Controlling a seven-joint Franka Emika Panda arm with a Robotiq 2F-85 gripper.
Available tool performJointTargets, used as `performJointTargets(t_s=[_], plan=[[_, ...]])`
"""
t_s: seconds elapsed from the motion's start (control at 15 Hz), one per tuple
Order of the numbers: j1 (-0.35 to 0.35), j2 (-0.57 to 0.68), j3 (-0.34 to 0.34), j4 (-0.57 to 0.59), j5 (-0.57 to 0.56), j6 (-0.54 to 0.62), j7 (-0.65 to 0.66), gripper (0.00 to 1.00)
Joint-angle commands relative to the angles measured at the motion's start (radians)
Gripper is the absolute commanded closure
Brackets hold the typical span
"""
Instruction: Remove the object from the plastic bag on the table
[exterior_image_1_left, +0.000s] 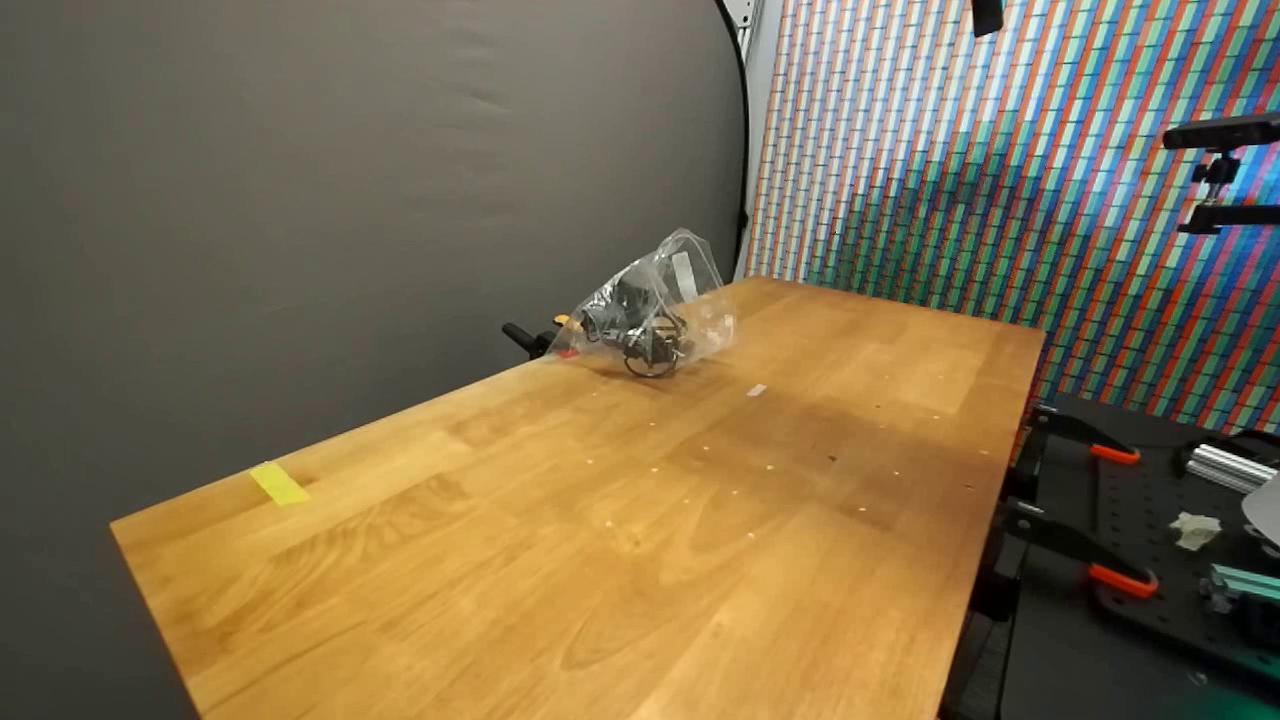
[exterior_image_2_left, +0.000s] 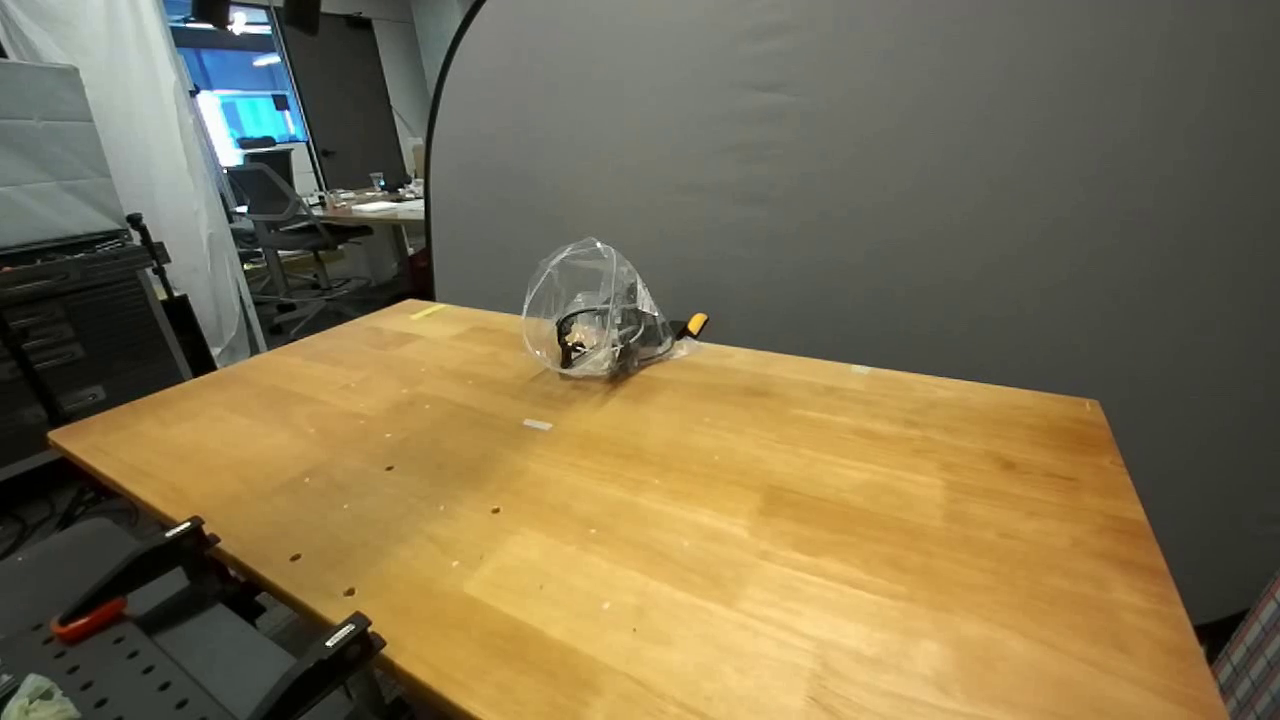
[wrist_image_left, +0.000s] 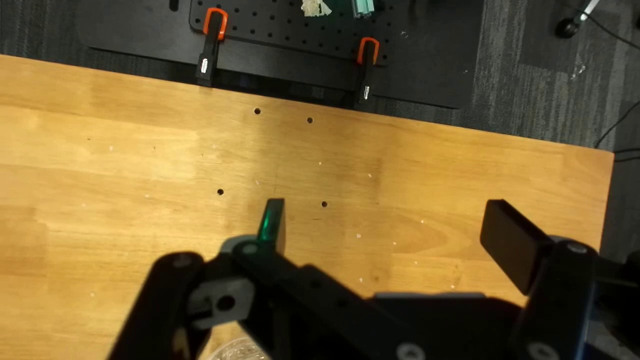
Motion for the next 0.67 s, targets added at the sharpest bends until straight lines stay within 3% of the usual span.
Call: performJointTargets(t_s=[0.0,0.13,0.6], plan=[[-0.009,0.001,0.008,0.002,0.002,-0.002,-0.002,0.0],[-0.006,0.009,0.015,-0.017,-0.007,0.05,-0.009,0.0],[-0.006,0.119,0.054,-0.063,-0.054,0.436,0.054,0.0]])
